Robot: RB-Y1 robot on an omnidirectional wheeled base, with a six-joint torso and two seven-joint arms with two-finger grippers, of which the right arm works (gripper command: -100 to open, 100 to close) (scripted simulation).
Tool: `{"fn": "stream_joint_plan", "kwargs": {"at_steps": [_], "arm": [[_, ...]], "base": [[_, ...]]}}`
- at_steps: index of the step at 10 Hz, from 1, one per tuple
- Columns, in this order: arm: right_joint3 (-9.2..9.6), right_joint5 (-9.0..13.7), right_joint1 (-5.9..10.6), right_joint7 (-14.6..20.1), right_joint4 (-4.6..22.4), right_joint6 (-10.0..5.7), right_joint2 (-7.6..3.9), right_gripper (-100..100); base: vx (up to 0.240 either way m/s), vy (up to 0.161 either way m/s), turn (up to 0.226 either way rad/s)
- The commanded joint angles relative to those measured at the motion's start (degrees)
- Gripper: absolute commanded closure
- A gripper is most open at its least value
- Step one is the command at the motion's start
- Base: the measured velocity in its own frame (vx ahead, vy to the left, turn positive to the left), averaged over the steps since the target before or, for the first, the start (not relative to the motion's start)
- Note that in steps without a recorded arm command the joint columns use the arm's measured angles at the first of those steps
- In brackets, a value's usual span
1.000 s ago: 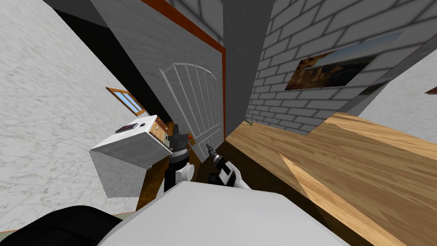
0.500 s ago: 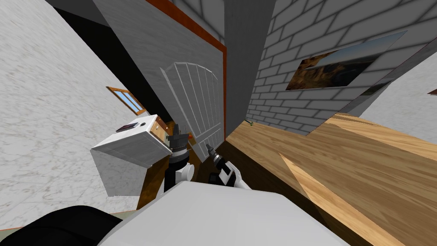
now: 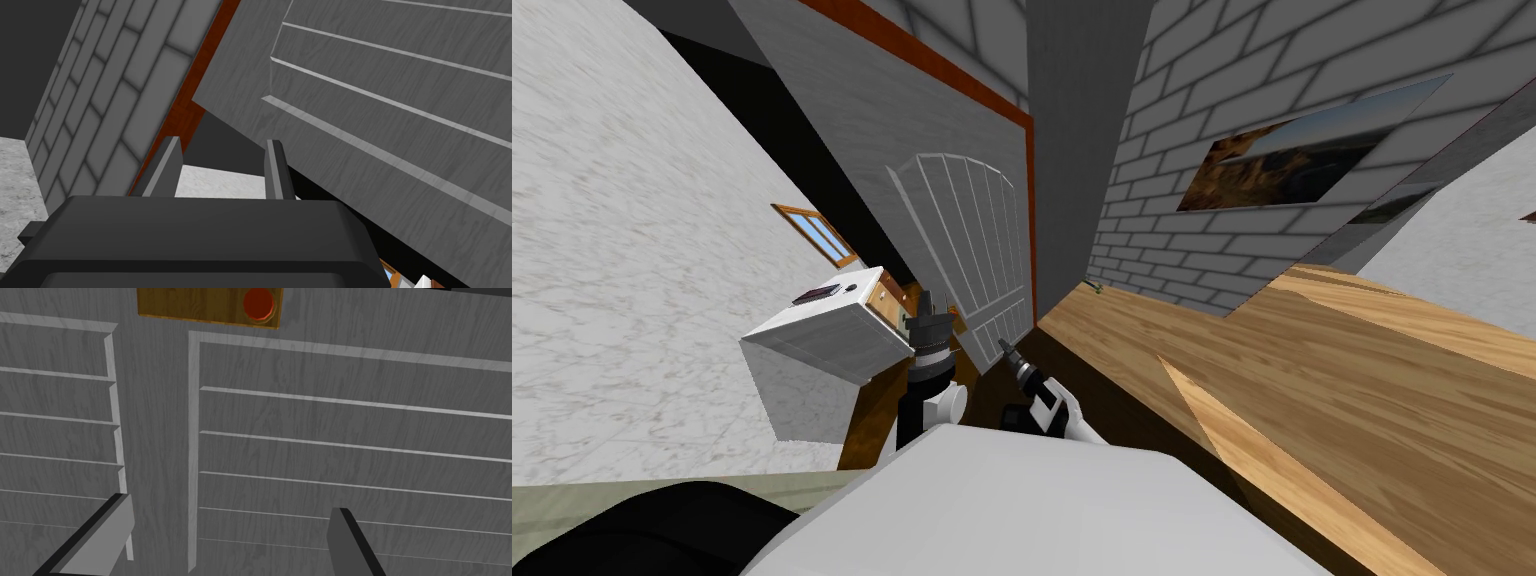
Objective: Pull the door open
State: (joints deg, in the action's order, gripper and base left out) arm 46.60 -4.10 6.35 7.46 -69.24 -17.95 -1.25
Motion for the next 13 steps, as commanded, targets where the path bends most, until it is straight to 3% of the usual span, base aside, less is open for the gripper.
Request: {"fn": "stream_joint_plan", "kwargs": {"at_steps": [1,6,8,10,13], "arm": [[0.00,-0.1,-0.08,0.1,0.1,0.09,-1.05,-100],[-0.42,-0.1,1.02,0.5,2.3,0.32,-3.91,-100],[-0.88,0.0,2.20,0.9,4.3,0.36,-4.92,-100],[-1.16,0.1,2.94,1.1,5.3,0.26,-4.58,-100],[-1.41,0.3,3.61,1.2,6.1,0.06,-3.39,-100]], "base": [[-0.111,-0.154,0.014],[-0.092,-0.186,-0.009],[-0.079,-0.190,-0.069],[-0.018,-0.057,-0.053],[0.052,0.140,-0.035]]}}
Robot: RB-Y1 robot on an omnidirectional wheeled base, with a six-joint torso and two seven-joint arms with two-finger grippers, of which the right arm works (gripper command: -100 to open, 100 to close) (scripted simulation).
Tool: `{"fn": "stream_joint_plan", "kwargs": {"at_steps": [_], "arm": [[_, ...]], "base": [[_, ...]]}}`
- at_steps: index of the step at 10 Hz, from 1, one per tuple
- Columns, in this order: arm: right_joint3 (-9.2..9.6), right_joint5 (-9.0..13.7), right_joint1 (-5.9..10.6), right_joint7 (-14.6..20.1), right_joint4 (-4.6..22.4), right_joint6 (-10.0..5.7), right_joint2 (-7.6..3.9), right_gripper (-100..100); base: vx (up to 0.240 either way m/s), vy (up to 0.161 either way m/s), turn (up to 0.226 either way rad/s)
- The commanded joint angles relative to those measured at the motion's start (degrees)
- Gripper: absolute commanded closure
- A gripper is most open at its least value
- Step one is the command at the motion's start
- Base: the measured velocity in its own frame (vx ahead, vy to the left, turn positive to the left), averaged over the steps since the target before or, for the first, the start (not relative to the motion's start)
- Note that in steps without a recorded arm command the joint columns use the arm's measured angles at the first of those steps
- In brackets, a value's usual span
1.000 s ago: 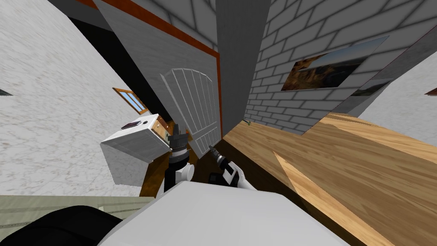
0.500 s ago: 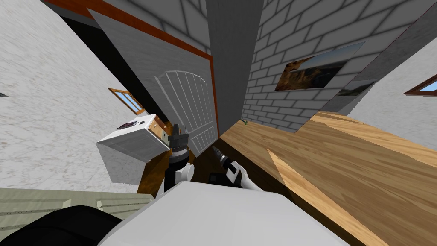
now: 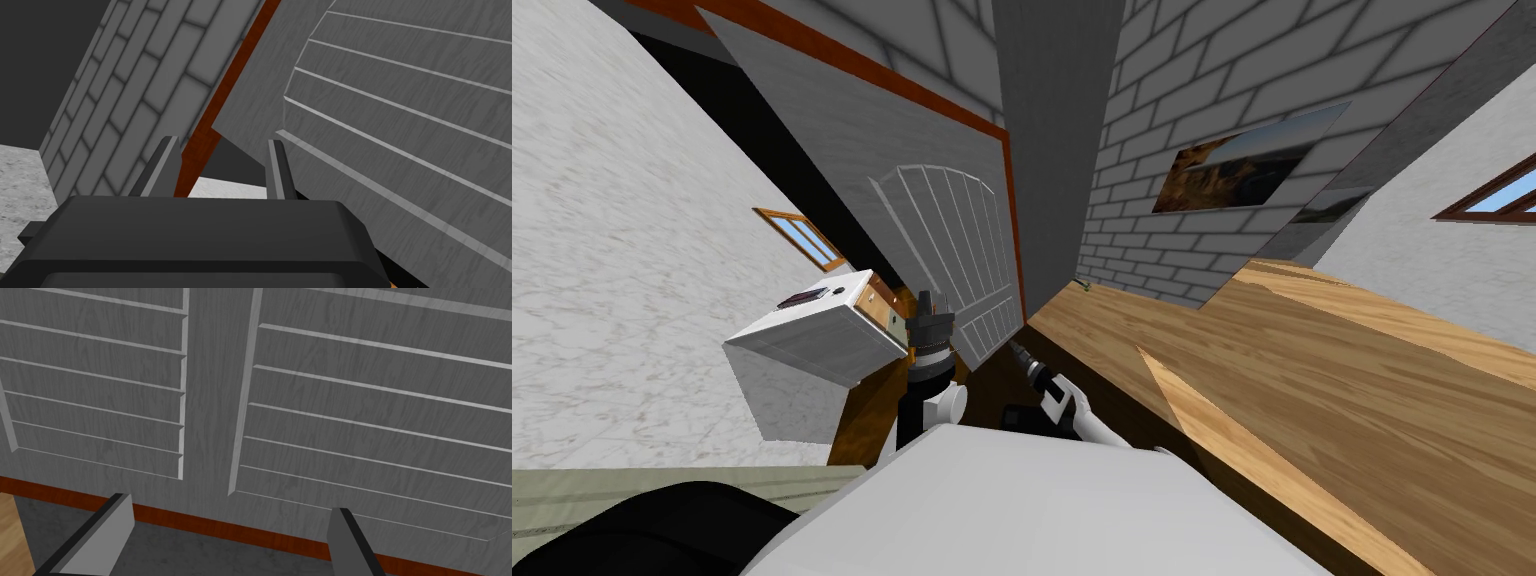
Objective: Pull the door open
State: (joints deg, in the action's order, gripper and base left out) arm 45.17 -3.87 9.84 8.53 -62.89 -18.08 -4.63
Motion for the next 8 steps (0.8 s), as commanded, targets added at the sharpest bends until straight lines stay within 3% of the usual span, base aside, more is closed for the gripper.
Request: {"fn": "stream_joint_plan", "kwargs": {"at_steps": [1,8], "arm": [[-0.04,0.1,0.28,0.2,-0.1,0.12,0.44,-100],[-0.27,0.5,0.93,0.2,0.3,-0.22,3.49,-100]], "base": [[0.053,0.181,-0.008],[0.059,0.198,0.000]]}}
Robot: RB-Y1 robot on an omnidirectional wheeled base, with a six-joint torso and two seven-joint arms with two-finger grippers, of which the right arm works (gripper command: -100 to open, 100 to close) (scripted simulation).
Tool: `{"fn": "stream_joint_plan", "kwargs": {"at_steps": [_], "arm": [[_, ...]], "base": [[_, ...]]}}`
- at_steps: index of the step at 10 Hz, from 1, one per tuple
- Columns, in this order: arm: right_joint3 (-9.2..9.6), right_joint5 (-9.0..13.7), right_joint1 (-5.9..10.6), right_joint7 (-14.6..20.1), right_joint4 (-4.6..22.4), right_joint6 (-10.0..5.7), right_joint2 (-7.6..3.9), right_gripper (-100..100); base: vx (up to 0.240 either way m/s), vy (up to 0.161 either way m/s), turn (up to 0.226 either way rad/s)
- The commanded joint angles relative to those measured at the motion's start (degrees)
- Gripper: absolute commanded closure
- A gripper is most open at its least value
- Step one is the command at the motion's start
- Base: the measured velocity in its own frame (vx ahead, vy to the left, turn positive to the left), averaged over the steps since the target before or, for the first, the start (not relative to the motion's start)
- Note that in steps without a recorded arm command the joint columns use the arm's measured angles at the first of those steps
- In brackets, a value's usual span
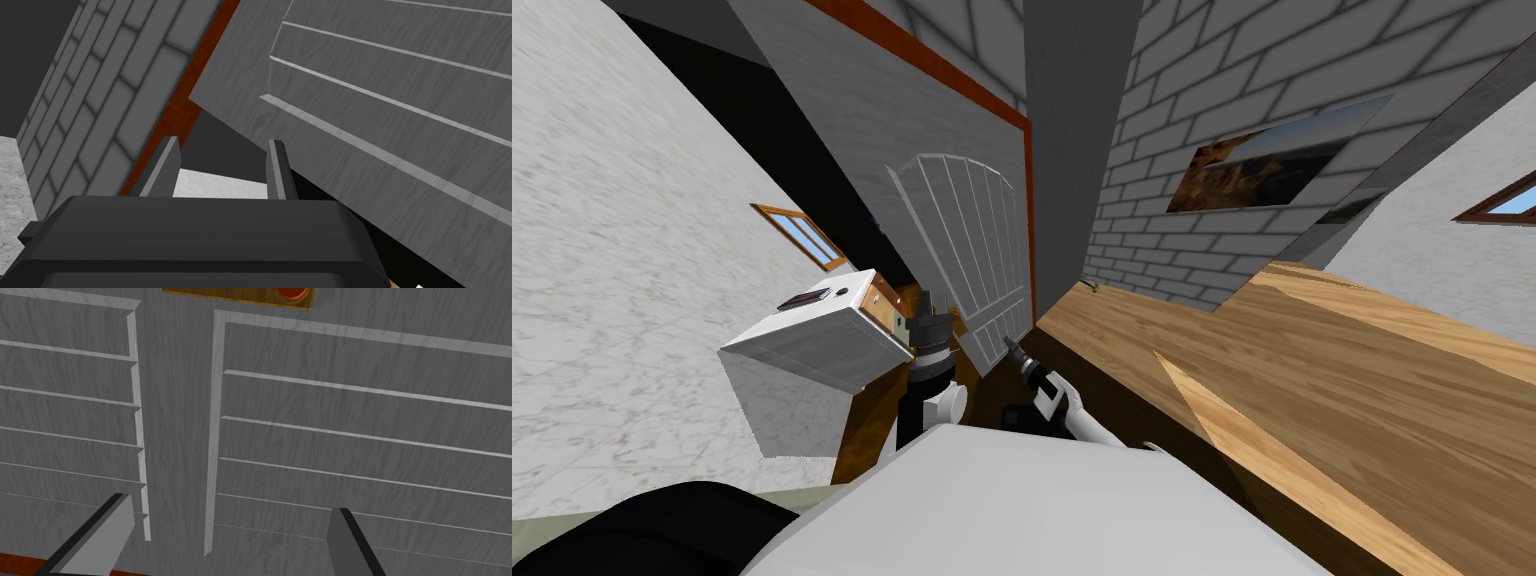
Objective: Pull the door open
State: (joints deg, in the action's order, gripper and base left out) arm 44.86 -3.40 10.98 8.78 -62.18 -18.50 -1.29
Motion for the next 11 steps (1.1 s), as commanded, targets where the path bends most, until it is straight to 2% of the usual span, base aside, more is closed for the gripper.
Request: {"fn": "stream_joint_plan", "kwargs": {"at_steps": [1,3,4,11], "arm": [[0.02,0.0,-0.16,0.0,-0.4,0.17,0.50,-100],[-0.01,0.1,-0.06,0.0,-0.3,0.11,1.20,-100],[-0.01,0.1,-0.06,0.0,-0.3,0.11,1.20,-100],[-0.01,0.1,-0.06,0.0,-0.3,0.11,1.20,-100]], "base": [[0.073,0.172,0.013],[0.021,0.091,0.165],[0.007,0.026,0.077],[0.004,-0.005,-0.012]]}}
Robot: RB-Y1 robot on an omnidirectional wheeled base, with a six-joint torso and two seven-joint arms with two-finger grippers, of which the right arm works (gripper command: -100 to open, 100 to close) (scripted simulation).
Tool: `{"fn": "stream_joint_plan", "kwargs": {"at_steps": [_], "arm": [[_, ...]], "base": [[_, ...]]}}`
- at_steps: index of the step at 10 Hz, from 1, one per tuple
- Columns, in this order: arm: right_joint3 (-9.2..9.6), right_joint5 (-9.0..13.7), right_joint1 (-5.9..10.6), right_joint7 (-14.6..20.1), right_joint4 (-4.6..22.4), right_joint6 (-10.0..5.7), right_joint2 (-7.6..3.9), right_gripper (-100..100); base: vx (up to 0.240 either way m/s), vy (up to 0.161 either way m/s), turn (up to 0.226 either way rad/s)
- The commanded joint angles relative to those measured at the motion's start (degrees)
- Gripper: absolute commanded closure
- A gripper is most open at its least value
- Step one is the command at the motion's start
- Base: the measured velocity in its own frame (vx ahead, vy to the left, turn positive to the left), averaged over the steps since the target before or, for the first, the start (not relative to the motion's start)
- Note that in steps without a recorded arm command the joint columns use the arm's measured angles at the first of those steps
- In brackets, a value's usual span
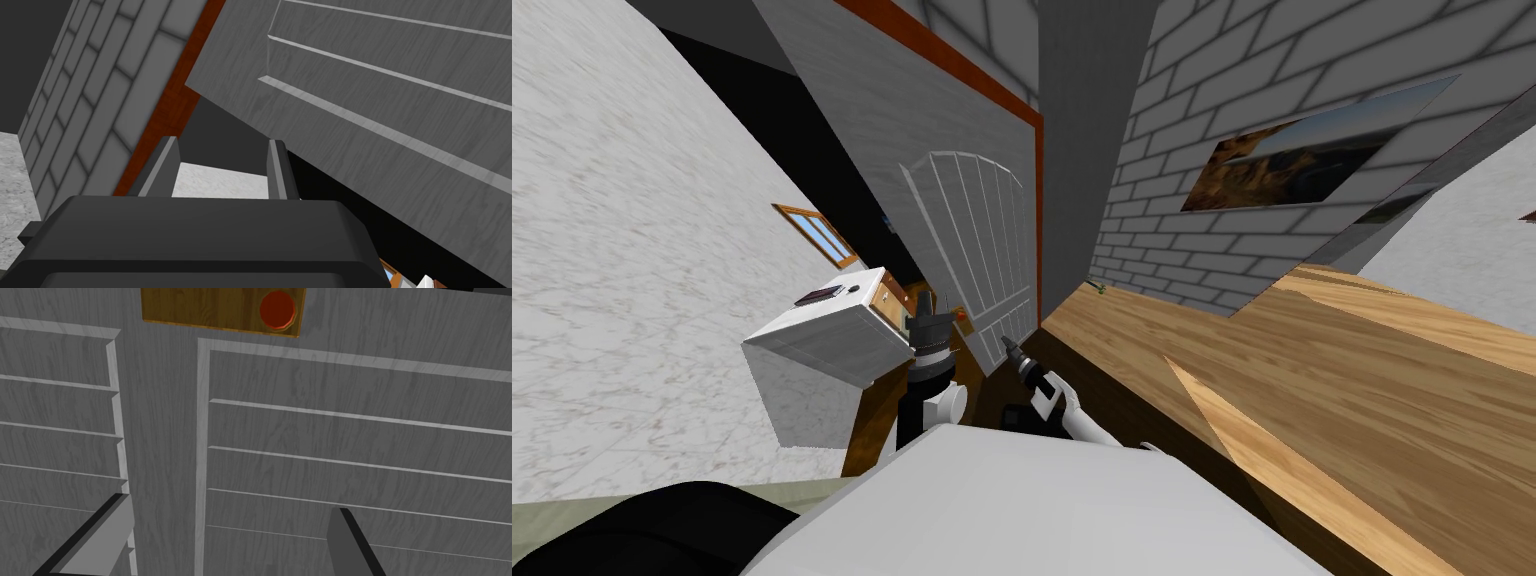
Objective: Pull the door open
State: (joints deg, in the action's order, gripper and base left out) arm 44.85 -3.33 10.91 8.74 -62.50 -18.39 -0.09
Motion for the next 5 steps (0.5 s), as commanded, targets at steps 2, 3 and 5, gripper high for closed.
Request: {"fn": "stream_joint_plan", "kwargs": {"at_steps": [2,3,5], "arm": [[0.00,0.0,0.01,0.0,0.0,0.01,-0.58,-100],[0.00,0.0,0.01,0.0,0.1,0.01,-0.83,-100],[0.00,0.1,0.02,0.0,0.1,0.03,-1.76,-100]], "base": [[-0.007,-0.054,-0.006],[-0.036,-0.194,0.008],[-0.050,-0.208,-0.001]]}}
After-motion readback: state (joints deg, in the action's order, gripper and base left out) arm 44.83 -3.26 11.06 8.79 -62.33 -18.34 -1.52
